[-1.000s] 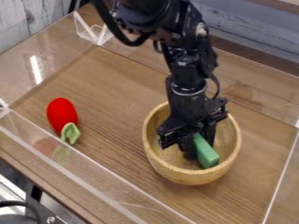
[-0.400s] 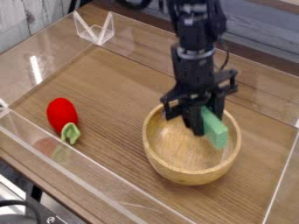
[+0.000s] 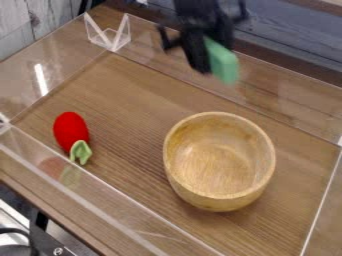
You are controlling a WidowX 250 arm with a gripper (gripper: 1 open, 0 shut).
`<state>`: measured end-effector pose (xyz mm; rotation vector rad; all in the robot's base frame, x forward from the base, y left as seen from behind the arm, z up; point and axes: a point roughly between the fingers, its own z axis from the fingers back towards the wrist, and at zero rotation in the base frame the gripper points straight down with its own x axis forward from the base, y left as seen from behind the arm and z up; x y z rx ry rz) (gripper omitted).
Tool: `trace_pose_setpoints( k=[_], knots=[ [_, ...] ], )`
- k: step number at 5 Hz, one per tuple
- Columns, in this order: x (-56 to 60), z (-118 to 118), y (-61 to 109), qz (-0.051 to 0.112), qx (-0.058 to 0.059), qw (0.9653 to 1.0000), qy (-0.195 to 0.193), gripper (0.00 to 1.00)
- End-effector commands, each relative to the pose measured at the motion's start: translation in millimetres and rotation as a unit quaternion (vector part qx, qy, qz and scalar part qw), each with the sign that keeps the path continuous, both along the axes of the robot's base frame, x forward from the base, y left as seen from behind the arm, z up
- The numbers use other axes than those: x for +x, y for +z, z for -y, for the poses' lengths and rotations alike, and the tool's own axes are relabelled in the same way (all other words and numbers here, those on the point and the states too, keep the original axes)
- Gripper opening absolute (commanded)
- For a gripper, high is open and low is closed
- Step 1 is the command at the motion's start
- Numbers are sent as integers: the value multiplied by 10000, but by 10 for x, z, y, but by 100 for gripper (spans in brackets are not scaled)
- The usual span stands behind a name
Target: Remove the green block from the brown bowl and put it on the table
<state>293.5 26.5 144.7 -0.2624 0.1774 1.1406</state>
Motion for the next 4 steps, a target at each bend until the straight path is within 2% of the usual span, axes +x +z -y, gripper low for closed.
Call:
trace_pose_setpoints(
  k=[1, 2, 3, 4],
  knots=[
    [-55, -486, 81, 254, 204, 9986, -425, 0],
    [-140, -891, -48, 299, 403, 9956, -797, 0],
    [-188, -1155, -240, 385, 538, 9938, -896, 0],
    [-171, -1146, -448, 433, 584, 9943, -786, 0]
  ],
)
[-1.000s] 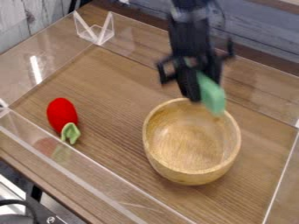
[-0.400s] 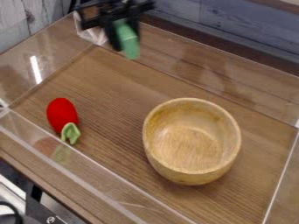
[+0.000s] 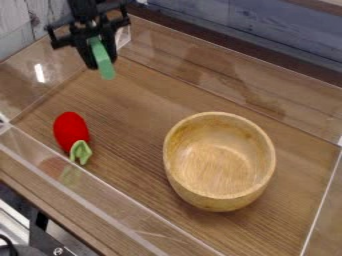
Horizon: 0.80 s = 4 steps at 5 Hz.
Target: Remove the green block from the brown bowl and put it on the table
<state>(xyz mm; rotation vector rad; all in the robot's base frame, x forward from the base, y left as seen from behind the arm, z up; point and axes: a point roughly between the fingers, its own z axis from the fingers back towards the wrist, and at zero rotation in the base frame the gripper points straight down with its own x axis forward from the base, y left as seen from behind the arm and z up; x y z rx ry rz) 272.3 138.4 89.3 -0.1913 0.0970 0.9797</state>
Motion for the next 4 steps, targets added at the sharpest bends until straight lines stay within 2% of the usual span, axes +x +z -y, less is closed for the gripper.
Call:
trace_pose_setpoints(
  k=[1, 3, 4],
  knots=[
    [80, 200, 47, 134, 90, 9995, -289, 0],
    [261, 365, -153, 154, 127, 9992, -341, 0],
    [309, 397, -246, 185, 217, 9988, -410, 0]
  ],
)
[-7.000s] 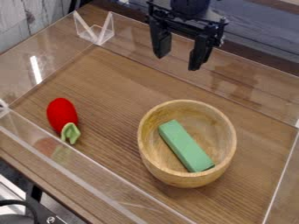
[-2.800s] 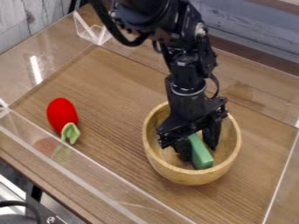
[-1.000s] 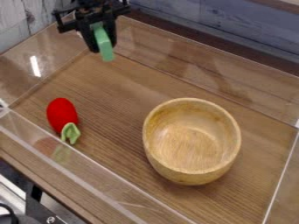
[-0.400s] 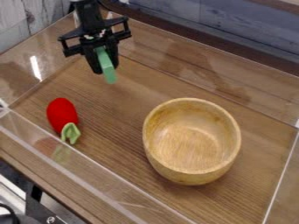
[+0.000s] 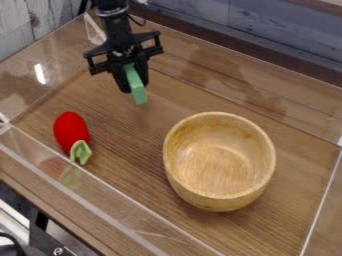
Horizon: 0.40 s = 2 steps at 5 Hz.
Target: Remove the green block from the brown bowl and put it on the table
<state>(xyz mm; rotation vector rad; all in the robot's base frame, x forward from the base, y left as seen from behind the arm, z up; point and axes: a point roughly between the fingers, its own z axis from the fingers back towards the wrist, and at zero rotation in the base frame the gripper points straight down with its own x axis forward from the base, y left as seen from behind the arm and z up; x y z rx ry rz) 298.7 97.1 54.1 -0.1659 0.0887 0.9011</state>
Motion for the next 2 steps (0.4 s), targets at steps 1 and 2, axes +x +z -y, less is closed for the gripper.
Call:
trace_pose_setpoints(
  k=[1, 2],
  knots=[
    [74, 6, 43, 204, 228, 9995, -102, 0],
    [102, 55, 23, 183, 310, 9991, -201, 0]
  ],
)
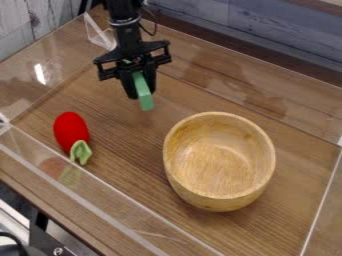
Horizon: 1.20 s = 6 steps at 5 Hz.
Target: Remove the green block from the brown bowl and put it on the table
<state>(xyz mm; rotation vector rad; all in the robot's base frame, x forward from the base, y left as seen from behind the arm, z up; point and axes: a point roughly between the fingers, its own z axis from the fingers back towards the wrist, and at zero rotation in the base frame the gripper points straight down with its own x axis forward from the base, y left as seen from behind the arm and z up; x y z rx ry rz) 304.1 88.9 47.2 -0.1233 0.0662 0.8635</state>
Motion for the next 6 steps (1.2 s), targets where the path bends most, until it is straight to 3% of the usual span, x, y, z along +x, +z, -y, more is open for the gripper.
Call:
trace_pose_setpoints(
  k=[1, 3, 6],
  knots=[
    [62, 35, 97, 151, 133, 9997, -164, 0],
    [34, 148, 190, 97, 198, 9988, -430, 0],
    [62, 101, 231, 22, 145, 9977, -656, 0]
  ],
)
